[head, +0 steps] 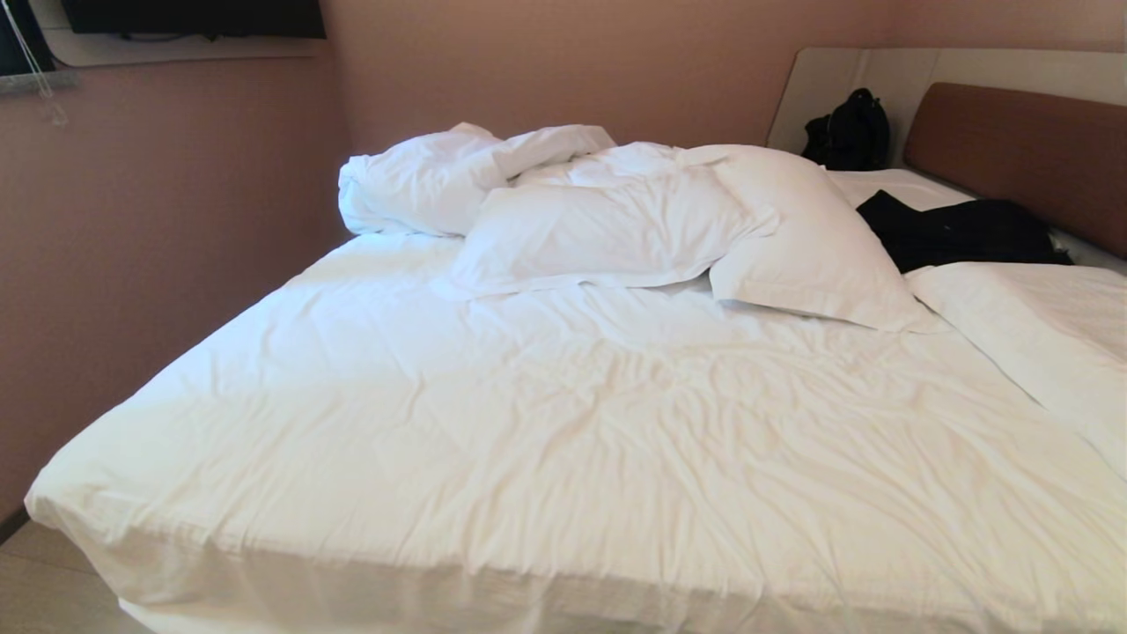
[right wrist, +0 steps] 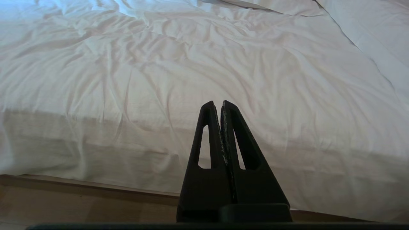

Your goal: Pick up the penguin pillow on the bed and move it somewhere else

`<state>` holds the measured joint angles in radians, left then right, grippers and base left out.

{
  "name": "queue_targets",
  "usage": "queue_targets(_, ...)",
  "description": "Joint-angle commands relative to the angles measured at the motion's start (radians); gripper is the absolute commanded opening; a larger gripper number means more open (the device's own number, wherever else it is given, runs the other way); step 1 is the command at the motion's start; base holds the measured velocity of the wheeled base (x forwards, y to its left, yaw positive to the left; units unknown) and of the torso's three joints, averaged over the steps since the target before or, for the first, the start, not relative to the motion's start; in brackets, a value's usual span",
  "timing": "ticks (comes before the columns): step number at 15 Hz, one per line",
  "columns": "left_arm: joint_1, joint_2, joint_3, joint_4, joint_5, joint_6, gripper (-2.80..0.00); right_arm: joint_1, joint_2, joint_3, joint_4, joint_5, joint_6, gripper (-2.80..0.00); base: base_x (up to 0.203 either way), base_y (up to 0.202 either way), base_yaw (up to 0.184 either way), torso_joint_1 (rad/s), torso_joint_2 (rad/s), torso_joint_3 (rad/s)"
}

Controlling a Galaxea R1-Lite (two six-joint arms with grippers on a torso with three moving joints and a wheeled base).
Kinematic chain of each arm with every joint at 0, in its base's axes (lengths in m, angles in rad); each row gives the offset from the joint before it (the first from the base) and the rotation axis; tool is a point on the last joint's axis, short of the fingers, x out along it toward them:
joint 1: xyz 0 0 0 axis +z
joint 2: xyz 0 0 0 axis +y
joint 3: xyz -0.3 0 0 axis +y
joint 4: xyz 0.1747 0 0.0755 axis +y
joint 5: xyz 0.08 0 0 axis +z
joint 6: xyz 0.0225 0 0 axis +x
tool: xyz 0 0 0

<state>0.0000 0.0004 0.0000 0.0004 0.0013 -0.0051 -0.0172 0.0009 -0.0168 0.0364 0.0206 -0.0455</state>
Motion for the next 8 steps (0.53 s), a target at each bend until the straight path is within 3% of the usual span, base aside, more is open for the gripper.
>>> queue_targets(1,0.0,0.0,0.002,0.0,0.0,0.001,-2.8,-0.001,0.001,0.0,0.0,0.001,0.0,-2.8,0.0,0.0,0.0,0.0,0.0,0.0)
queue_targets(8,0.0,0.0,0.002,0.0,0.0,-0.001,-2.8,-0.001,0.001,0.0,0.0,0.001,0.0,-2.8,0.0,0.018,0.002,0.001,0.0,0.001)
